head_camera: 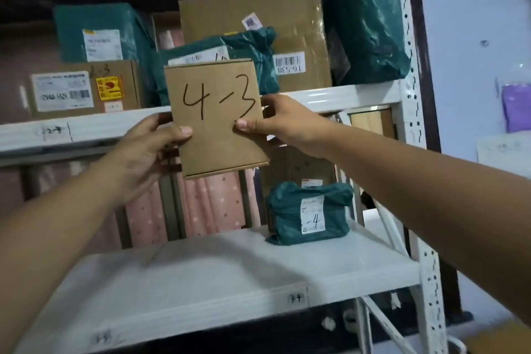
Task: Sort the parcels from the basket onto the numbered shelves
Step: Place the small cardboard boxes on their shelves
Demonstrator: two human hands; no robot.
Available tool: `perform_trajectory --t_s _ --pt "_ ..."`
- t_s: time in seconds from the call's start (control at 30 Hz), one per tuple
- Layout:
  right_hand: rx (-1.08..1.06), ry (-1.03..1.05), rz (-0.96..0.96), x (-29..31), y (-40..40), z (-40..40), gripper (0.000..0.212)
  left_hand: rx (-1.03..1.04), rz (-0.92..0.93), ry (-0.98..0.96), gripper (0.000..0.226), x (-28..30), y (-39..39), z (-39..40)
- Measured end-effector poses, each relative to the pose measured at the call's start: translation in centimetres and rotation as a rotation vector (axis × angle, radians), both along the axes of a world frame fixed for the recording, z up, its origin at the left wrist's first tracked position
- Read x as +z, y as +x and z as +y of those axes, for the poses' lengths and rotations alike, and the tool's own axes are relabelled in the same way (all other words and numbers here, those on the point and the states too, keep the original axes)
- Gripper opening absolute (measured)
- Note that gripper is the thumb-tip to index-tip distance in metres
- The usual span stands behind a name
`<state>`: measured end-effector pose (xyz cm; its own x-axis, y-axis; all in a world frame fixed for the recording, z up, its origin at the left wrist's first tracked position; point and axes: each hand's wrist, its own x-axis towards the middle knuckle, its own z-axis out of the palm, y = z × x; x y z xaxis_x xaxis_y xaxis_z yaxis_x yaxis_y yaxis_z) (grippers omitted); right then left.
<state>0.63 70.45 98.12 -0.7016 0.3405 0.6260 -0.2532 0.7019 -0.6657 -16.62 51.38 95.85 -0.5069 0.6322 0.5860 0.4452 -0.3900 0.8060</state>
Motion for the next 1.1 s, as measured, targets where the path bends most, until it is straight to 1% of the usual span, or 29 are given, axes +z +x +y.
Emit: perform_trajectory --t_s 0.1,0.23,0.27,0.37,0.43,0.5,0.57,0.67,0.73,0.8,0.87,1.0,1.1 --pt "-0.037 0.018 -0.019 -2.4 1.1 2.0 0.06 0.02 0.006 -0.076 0.051 -2.1 0.9 1.9" --pt "-0.059 -0.005 -0.089 -6.2 1.7 5.3 0.071 0.053 -0.032 -0.18 0.069 -5.2 1.4 4.1" --pt "-0.041 -0.025 -0.1 -7.0 1.7 6.2 0.07 0.064 -0.045 -0.203 0.068 -6.0 1.3 4.8" --pt "0.01 -0.088 -0.127 -9.2 1.4 8.1 0.066 0.075 -0.107 -0.229 0.052 -8.0 1.3 6.6" --pt "0.028 -0.111 -0.138 -10.4 1.1 9.2 0.072 0.091 -0.126 -0.245 0.04 -9.1 1.7 7.5" --pt "0.039 -0.112 -0.154 -11.4 0.7 10.3 0.076 0.115 -0.14 -0.269 0.035 -9.9 1.9 8.0" --pt "0.037 -0.097 -0.166 -12.5 0.6 10.8 0.073 0.123 -0.128 -0.301 0.04 -10.6 1.9 8.1" --pt "0.061 -0.095 -0.183 -14.5 0.3 11.1 0.069 0.161 -0.139 -0.323 0.053 -12.4 2.1 7.5" --pt "0.086 -0.116 -0.193 -16.0 -0.1 11.1 0.079 0.183 -0.149 -0.343 0.056 -13.9 2.5 6.9" --pt "0.102 -0.129 -0.207 -17.5 -0.7 11.0 0.092 0.192 -0.153 -0.376 0.05 -15.3 2.7 6.3" --pt "0.133 -0.139 -0.223 -18.7 -0.9 10.7 0.094 0.202 -0.171 -0.391 0.053 -16.2 3.0 5.8" --pt "0.156 -0.184 -0.199 -20.1 -1.4 10.7 0.09 0.222 -0.195 -0.397 0.058 -17.3 3.4 5.4" --pt "0.16 -0.197 -0.223 -20.9 -1.7 10.8 0.105 0.242 -0.205 -0.389 0.053 -18.0 3.5 5.1"
